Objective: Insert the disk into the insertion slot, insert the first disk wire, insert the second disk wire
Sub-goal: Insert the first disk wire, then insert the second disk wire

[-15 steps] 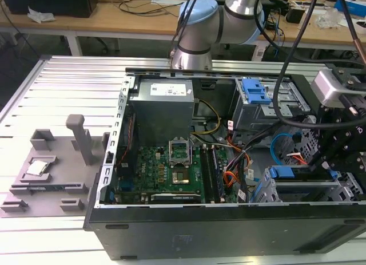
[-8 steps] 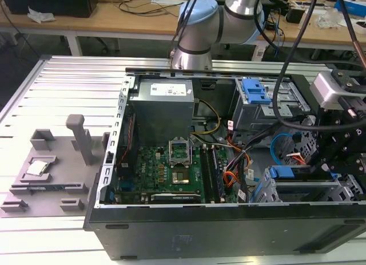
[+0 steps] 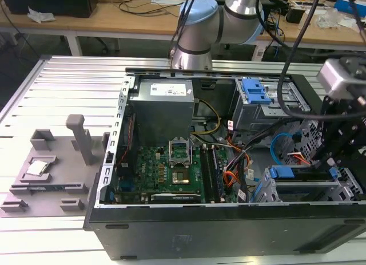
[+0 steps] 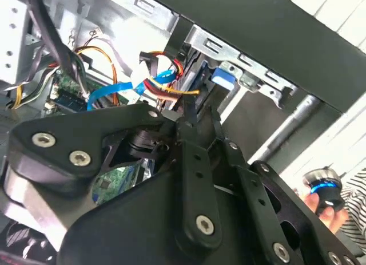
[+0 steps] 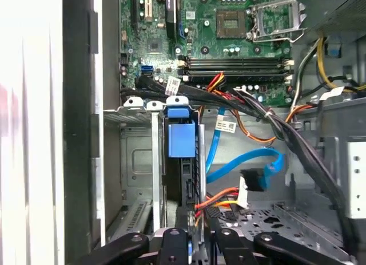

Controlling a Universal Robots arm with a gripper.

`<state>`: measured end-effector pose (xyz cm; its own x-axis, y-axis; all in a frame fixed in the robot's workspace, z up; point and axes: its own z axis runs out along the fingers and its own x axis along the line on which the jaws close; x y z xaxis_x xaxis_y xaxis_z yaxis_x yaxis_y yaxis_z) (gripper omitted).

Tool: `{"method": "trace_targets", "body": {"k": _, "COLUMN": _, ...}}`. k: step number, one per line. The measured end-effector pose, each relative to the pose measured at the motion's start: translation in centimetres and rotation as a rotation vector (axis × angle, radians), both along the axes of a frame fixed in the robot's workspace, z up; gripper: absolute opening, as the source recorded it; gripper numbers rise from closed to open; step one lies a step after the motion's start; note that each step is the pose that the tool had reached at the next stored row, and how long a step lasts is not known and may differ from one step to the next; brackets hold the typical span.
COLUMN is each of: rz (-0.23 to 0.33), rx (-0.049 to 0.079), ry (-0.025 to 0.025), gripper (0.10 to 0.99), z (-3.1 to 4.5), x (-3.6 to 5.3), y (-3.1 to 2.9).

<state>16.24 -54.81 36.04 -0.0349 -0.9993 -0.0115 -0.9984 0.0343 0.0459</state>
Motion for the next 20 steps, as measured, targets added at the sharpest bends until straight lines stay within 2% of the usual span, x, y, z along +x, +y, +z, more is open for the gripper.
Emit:
{"method": "trace_targets", "body": {"k": 1, "rz": 0.000, "rx": 0.000, "ry": 0.0000, "gripper": 0.239, "z": 0.62, "x": 0.00, "y": 0.01}}
{"method": "trace_targets", "body": {"k": 2, "rz": 0.000, "rx": 0.000, "ry": 0.0000, "gripper": 0.239, "z": 0.94, "x": 0.00, "y": 0.01}}
{"method": "trace_targets", "body": {"k": 3, "rz": 0.000, "rx": 0.000, "ry": -0.0001, "gripper": 0.114, "z": 1.65, "x": -0.01, "y": 0.01}}
{"method": "trace_targets", "body": {"k": 7, "rz": 0.000, "rx": 0.000, "ry": -0.0002, "gripper": 0.106, "z": 2.97, "x": -0.01, "y": 0.02}}
{"method": "trace_targets", "body": {"k": 20, "rz": 0.000, "rx": 0.000, "ry": -0.0002, "gripper": 0.106, "z": 3.21, "x": -0.01, "y": 0.02}}
